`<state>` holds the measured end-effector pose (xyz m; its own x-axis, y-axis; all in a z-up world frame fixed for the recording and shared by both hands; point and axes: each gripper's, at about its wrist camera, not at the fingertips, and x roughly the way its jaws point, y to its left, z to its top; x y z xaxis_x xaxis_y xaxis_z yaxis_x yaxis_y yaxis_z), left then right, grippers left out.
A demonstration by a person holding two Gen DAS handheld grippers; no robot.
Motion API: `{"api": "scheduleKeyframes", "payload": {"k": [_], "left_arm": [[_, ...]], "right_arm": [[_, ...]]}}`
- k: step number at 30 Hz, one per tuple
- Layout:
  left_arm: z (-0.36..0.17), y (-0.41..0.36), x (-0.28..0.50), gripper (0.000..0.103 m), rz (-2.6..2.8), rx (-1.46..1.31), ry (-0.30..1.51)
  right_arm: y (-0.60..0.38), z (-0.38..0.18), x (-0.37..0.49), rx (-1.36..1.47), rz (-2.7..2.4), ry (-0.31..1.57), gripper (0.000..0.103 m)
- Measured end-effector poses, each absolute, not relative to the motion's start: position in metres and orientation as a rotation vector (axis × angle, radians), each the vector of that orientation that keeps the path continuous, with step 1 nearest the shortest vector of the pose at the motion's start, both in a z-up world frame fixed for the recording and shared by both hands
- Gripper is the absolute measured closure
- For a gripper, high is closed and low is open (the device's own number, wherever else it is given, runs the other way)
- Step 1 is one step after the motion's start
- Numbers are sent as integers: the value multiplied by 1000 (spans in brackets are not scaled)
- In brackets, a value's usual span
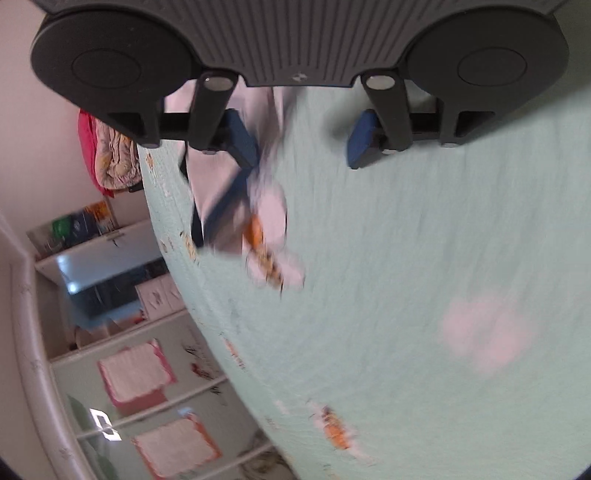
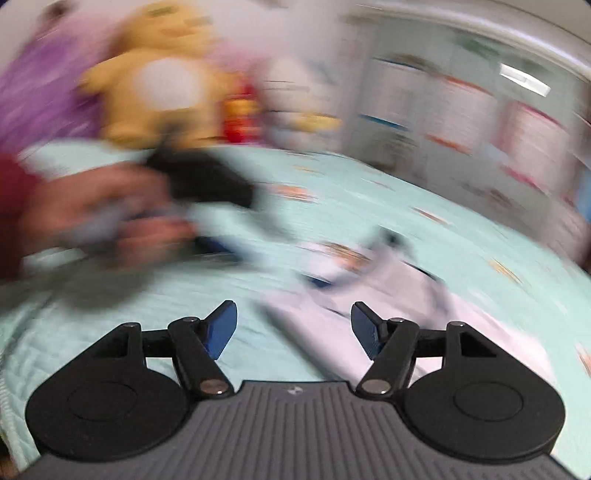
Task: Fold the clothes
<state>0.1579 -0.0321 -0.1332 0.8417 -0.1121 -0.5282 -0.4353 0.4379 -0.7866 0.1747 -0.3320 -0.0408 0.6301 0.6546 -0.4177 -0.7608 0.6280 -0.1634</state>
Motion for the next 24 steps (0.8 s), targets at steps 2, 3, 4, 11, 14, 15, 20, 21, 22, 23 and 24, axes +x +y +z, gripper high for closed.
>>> {"api": "scheduleKeyframes", "payload": {"k": [2,3,4,11,14,15,20,21,22,23,24], "left_arm": [[-129,-66,150,38,228,-1073,577],[-127,-82,150,36,239,-1034,579],[-127,-95,151,32,247,-999,578],[-134,-141,172,3,339,-982,501],[-135,-145,183,0,382,-1002,472],[-136,-148,186,0,382,-1003,466],[-141,-145,204,40,345,-977,480],[-145,-141,204,68,336,-1000,483],[-150,-135,203,86,327,-1039,482],[-156,-129,202,86,319,-1077,481],[-162,-123,201,88,309,-1116,479]], "right_arm": [[-372,-45,190,-253,705,407,34],[-393,-49,198,-202,646,447,34],[-416,-52,205,-147,584,487,34],[-541,-94,232,289,413,660,33],[-556,-111,249,447,481,730,32],[-557,-116,255,491,507,741,30],[-567,-122,286,674,584,802,26],[-570,-122,292,707,595,815,25],[-570,-122,297,730,616,832,24],[-569,-122,300,744,643,853,24],[-568,-122,303,750,659,870,25]]}}
